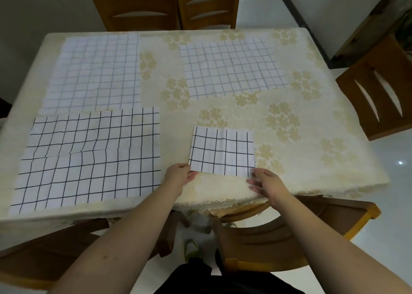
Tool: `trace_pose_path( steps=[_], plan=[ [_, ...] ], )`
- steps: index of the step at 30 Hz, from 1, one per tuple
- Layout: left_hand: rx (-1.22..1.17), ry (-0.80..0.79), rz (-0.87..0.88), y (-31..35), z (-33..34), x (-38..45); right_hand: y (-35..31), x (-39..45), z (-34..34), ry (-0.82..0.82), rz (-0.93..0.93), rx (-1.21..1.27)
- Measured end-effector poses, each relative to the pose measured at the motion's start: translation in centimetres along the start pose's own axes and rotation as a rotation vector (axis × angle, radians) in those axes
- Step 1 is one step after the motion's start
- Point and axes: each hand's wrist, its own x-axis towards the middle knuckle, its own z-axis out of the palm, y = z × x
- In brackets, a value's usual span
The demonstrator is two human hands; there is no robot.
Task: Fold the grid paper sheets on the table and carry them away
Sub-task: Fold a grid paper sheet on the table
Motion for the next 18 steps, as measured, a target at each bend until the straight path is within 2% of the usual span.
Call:
trace_pose_path(
  steps=[5,9,14,18],
  plan=[
    [-0.103,-0.06,-0.102,-0.2,0.2,-0.9,-2.8,1.1,0.2,-0.038,-0.104,-0.121],
    [-0.101,-0.005,-0.081,-0.9,0.7,-1.1,-6.1,2.8,1.2,-0.123,-0.207,-0.275],
    [-0.149,0.025,-0.068,-1.4,1.7,-1.1,-8.8,6.1,2.0,-0.107,-0.433,-0.547],
    [-0.148,0.064,-0.053,-1.8,2.3,-1.1,-10.1,8.6,2.9,-0.195,-0.475,-0.77]
  ],
)
